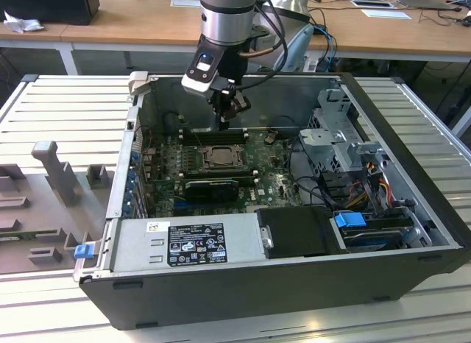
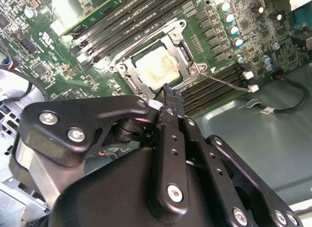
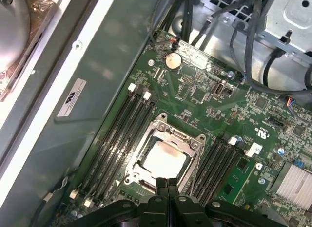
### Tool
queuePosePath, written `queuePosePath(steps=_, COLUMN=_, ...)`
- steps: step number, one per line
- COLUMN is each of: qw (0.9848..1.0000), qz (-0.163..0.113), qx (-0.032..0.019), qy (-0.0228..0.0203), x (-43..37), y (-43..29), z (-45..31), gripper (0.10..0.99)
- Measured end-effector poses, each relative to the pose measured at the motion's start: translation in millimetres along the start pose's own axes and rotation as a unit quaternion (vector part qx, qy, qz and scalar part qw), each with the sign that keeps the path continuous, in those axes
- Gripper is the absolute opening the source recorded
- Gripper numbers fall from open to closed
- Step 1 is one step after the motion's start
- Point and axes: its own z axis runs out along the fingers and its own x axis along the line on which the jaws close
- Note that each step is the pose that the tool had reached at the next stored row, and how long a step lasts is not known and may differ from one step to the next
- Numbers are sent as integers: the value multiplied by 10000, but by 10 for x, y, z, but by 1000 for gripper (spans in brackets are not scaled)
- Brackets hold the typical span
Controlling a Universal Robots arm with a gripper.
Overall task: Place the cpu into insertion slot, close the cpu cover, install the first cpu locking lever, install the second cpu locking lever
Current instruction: 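Install the first cpu locking lever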
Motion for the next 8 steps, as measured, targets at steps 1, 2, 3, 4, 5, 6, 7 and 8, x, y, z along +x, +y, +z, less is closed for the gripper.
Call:
queuePosePath(steps=1, qw=10000, qz=-52, qx=1, qy=1, x=0, y=0, z=0, gripper=106)
queuePosePath(steps=2, qw=10000, qz=-84, qx=1, qy=1, x=0, y=0, z=0, gripper=106)
queuePosePath(steps=3, qw=9999, qz=-124, qx=2, qy=2, x=0, y=0, z=0, gripper=106)
queuePosePath(steps=4, qw=9999, qz=-172, qx=2, qy=3, x=0, y=0, z=0, gripper=106)
queuePosePath(steps=5, qw=9998, qz=-200, qx=3, qy=3, x=0, y=0, z=0, gripper=106)
queuePosePath(steps=6, qw=9998, qz=-220, qx=3, qy=3, x=0, y=0, z=0, gripper=106)
queuePosePath(steps=7, qw=9997, qz=-252, qx=4, qy=4, x=0, y=0, z=0, gripper=106)
queuePosePath(steps=8, qw=9996, qz=-278, qx=4, qy=4, x=0, y=0, z=0, gripper=106)
